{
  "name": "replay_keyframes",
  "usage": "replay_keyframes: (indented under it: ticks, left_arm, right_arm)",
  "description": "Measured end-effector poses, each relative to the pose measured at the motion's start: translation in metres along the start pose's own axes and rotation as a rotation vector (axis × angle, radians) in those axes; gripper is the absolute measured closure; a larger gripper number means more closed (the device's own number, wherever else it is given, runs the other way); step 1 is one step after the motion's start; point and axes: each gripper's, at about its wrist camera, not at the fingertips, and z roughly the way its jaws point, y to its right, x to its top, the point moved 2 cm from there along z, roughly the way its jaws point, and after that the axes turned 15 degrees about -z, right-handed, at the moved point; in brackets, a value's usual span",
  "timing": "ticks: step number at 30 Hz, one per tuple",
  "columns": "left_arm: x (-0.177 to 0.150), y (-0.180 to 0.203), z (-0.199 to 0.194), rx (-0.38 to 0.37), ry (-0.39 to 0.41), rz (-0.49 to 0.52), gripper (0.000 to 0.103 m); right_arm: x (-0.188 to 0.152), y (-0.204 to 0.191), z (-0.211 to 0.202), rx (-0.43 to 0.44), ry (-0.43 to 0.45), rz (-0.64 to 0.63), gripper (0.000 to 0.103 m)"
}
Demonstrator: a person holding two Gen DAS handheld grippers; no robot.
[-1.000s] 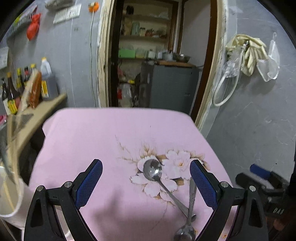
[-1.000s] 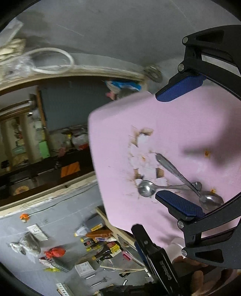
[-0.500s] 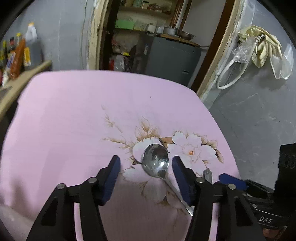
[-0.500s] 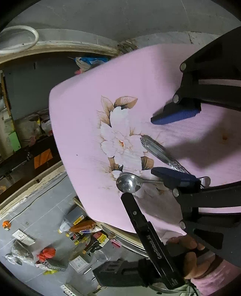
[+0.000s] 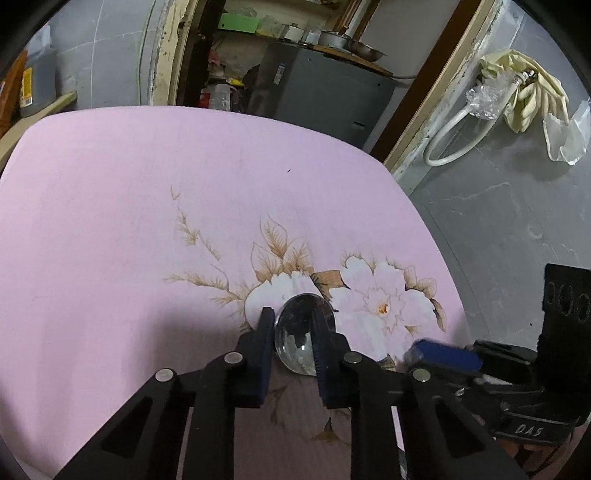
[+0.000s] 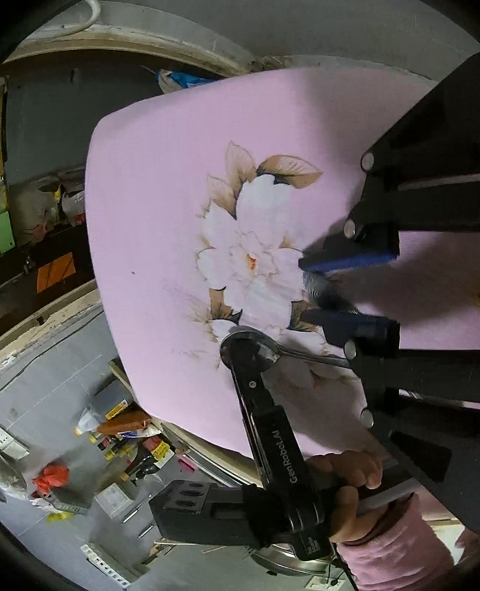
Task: Organize utensils
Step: 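Grasp a spoon bowl with the left tool while the right tool grasps the other spoon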
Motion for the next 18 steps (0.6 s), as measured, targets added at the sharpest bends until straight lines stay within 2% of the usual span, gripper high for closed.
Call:
replay_keyframes:
  ticks: [11, 18]
  left_arm:
    - [0.004, -0.005, -0.007, -0.007, -0.005, -0.02, 0.097]
    - [0.003, 0.0, -0.026, 0.021, 0.031, 0.005, 0.099]
  right_arm:
    - [-0.013, 0.012, 0.005, 0.15, 0.027, 0.161, 0.099]
    - [-0.012, -0.008, -0.005, 0.159, 0.074, 0.154, 0.1]
